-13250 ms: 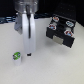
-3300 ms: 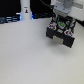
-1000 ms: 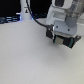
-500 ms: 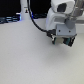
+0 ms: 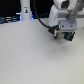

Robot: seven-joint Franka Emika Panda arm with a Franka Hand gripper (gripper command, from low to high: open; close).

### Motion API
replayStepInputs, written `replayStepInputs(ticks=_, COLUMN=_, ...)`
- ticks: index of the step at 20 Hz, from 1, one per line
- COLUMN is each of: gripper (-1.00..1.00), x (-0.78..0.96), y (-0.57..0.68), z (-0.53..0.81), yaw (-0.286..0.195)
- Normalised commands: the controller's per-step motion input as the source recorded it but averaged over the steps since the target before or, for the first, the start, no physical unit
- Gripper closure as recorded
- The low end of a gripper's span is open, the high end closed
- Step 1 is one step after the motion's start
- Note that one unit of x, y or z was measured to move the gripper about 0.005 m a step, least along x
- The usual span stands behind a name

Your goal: Open the kcup holder, insert the kcup into the holder, and close the kcup holder

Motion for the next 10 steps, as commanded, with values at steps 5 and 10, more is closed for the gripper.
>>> replayStepInputs(ticks=5, gripper=-1.00, x=-0.88, y=0.37, z=0.00, yaw=0.077)
replayStepInputs(ticks=10, gripper=-1.00, x=-0.90, y=0.32, z=0.00, yaw=0.079)
